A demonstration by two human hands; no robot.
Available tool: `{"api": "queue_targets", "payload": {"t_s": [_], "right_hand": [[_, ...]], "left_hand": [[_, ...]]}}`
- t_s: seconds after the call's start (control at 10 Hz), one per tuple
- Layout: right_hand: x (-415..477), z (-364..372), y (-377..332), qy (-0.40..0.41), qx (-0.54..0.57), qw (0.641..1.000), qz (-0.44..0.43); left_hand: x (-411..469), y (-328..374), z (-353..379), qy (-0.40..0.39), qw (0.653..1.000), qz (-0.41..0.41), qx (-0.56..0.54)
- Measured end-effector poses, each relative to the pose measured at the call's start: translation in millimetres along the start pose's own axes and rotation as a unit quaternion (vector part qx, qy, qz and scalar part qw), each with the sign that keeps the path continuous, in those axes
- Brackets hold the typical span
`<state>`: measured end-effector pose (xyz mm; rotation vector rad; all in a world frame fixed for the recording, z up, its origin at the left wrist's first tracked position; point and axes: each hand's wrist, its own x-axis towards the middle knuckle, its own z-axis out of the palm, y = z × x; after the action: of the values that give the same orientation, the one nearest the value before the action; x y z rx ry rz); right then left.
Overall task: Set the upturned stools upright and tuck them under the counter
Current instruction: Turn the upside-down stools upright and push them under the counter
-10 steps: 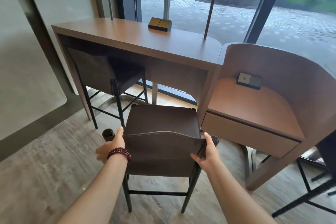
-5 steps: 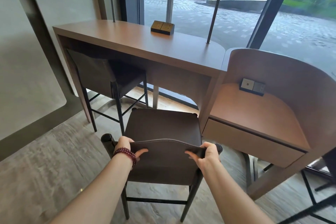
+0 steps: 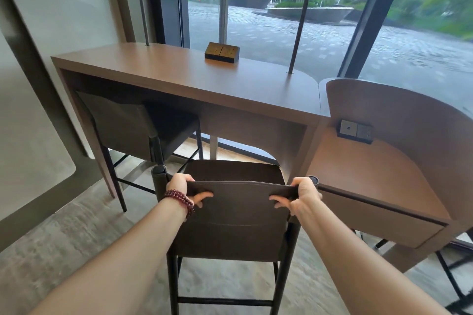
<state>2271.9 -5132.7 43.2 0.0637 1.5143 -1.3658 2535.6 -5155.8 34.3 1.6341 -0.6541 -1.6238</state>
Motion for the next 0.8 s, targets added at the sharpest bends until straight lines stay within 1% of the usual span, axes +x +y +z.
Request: {"api": "queue_targets", "payload": {"t_s": [0.1, 0.2, 0.3, 0.4, 0.5, 0.6, 0.8], "right_hand": [[13, 34, -12, -0.002, -0.015, 1.0, 0.011], [25, 63, -19, 0.007, -0.013, 1.0, 0.009], [33, 88, -27, 0.01, 0.0, 1.0, -0.002], [44, 106, -25, 0.013, 0.013, 1.0, -0.016], [54, 120, -15, 0.013, 0.051, 0.998, -0.038], [60, 127, -2, 0.01, 0.079, 0.996, -0.052], [74, 133, 19, -0.014, 0.09, 0.995, -0.04]], "left_hand": [[28, 31, -5, -0.022, 0.989, -0.047, -0.136], [57, 59, -9, -0.033, 0.993, -0.027, -0.11], [84, 86, -11, -0.064, 0.994, 0.001, -0.091], [109, 104, -15, -0.09, 0.994, 0.001, -0.061], [126, 108, -13, -0.056, 0.989, 0.007, -0.138], [149, 102, -11, -0.049, 0.989, 0.0, -0.138], [185, 86, -16, -0.044, 0.982, -0.017, -0.18]]}}
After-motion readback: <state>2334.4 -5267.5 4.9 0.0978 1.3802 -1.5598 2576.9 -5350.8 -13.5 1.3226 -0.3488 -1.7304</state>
